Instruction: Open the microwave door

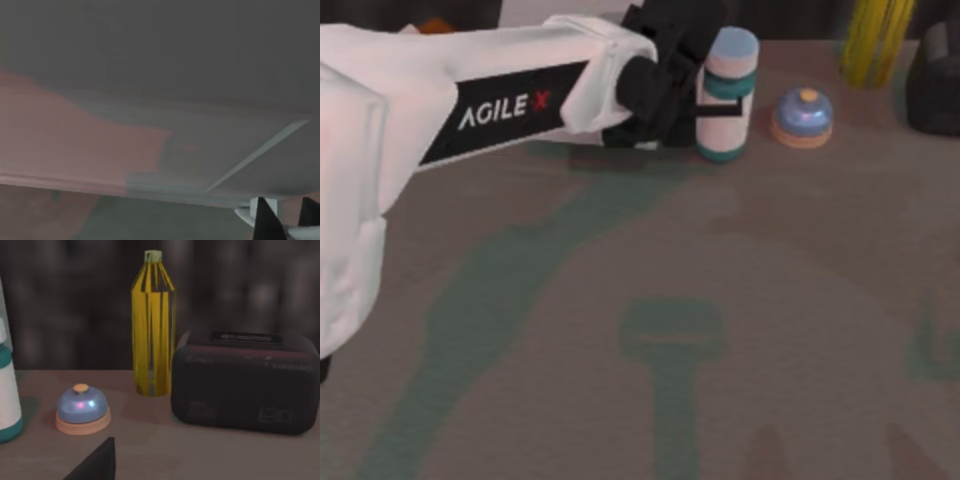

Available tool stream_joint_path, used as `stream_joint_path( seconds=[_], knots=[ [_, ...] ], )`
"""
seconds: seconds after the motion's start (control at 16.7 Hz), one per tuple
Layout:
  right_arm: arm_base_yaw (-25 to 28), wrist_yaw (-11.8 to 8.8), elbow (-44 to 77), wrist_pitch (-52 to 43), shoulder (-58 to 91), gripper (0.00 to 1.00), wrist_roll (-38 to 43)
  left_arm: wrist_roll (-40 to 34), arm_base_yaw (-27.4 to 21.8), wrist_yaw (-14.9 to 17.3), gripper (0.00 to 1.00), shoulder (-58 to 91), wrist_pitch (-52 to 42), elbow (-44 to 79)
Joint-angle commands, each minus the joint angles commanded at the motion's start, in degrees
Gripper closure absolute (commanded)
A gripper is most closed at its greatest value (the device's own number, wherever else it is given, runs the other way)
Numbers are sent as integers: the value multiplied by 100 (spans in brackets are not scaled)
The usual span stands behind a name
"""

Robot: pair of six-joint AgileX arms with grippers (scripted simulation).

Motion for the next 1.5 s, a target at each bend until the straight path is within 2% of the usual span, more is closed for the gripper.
stream_joint_path(
  seconds=[0.3, 0.84, 1.5],
  knots=[
    [0, 0, 0, 0, 0, 0, 0, 0, 0, 0, 100, 0, 0, 0],
    [0, 0, 0, 0, 0, 0, 0, 330, 41, 232, 100, -285, 298, -476],
    [0, 0, 0, 0, 0, 0, 0, 331, 42, 232, 100, -286, 298, -477]
  ],
)
